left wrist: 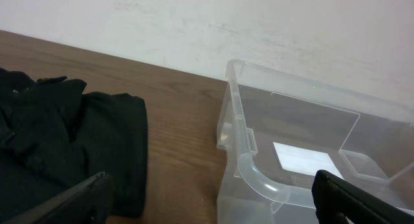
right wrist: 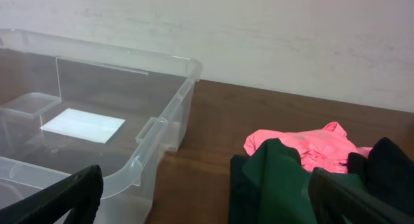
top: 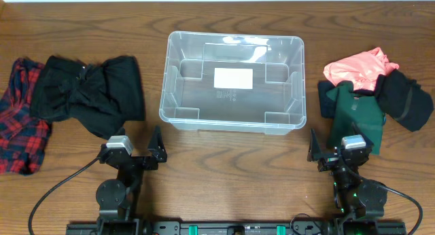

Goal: Pack container

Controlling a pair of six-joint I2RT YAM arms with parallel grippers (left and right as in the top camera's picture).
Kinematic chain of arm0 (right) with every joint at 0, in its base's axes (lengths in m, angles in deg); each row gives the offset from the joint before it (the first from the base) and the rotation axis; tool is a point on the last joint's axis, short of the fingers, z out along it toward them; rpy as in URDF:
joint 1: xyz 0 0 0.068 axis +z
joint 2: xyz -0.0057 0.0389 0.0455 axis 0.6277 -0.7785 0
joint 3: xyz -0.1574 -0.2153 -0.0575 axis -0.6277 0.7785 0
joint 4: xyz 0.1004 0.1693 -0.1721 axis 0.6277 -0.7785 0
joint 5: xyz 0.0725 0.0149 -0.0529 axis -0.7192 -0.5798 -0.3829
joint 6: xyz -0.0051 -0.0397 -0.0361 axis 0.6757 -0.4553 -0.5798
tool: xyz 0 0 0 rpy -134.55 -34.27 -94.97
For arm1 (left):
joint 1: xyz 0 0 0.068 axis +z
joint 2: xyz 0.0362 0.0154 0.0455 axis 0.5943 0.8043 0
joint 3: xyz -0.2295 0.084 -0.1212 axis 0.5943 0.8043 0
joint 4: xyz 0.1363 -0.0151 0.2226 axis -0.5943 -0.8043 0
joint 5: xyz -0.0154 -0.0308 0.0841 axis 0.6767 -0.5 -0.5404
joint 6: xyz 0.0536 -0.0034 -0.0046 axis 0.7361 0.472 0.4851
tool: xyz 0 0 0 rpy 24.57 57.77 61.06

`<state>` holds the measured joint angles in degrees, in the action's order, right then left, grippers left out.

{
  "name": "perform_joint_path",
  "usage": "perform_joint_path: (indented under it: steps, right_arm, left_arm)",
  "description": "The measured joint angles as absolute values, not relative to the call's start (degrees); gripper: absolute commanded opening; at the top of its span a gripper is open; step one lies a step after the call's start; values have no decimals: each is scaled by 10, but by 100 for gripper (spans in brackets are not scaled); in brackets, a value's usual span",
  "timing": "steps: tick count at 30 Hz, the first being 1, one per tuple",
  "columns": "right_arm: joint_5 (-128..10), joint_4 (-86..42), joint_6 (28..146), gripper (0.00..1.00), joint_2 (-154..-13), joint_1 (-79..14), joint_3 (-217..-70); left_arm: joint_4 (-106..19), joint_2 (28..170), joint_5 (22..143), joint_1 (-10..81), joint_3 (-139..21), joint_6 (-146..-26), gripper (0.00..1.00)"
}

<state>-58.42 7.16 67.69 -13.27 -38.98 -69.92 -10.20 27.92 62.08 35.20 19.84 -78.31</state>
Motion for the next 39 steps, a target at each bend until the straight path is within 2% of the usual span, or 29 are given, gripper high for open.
perform_joint_path:
  steps: [39]
  right_arm:
    - [-584,72,677,99,-133,-390,-699]
  left_arm:
    - [-86,279,621,352,199,-802,98]
